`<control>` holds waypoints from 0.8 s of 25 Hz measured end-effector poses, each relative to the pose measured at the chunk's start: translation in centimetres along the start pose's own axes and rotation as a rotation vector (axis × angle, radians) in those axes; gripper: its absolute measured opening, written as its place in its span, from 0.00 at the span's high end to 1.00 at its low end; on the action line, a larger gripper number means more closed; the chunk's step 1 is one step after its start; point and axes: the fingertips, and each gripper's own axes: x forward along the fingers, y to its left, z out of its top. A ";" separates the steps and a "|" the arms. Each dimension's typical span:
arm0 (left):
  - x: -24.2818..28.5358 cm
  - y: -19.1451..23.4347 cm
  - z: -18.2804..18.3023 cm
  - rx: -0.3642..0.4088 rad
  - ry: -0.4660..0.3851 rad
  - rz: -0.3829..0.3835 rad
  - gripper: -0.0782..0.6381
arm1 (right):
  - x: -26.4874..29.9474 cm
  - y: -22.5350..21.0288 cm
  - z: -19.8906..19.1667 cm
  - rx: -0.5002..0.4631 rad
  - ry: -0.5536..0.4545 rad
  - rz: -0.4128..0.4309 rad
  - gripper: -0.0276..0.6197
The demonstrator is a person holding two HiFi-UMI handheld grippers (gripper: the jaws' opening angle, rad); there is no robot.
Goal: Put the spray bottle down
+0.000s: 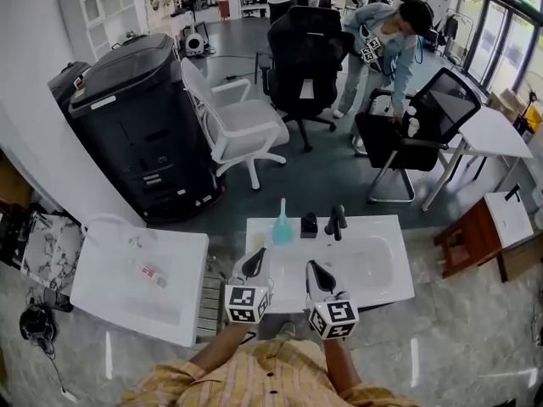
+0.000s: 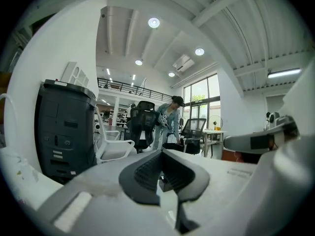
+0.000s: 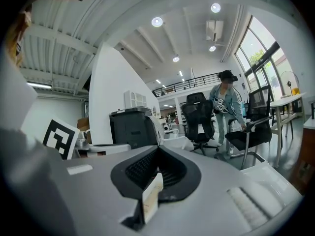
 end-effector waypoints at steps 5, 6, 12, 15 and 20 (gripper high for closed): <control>-2.7 -0.5 -0.2 0.012 0.003 -0.009 0.89 | -0.8 1.3 -0.3 -0.012 0.002 0.007 0.96; -3.3 -0.7 -0.2 0.012 0.004 -0.008 0.89 | -1.0 1.5 -0.3 -0.014 0.002 0.007 0.96; -6.0 -1.2 -0.2 0.029 -0.009 -0.008 0.89 | -2.3 2.3 -0.6 -0.013 -0.002 -0.008 0.96; -7.0 -1.6 -0.6 0.028 -0.008 -0.012 0.89 | -2.8 2.7 -1.0 -0.008 0.001 -0.010 0.96; -7.9 -2.5 -0.7 0.025 -0.010 -0.029 0.89 | -3.6 3.4 -1.0 -0.031 0.007 -0.018 0.96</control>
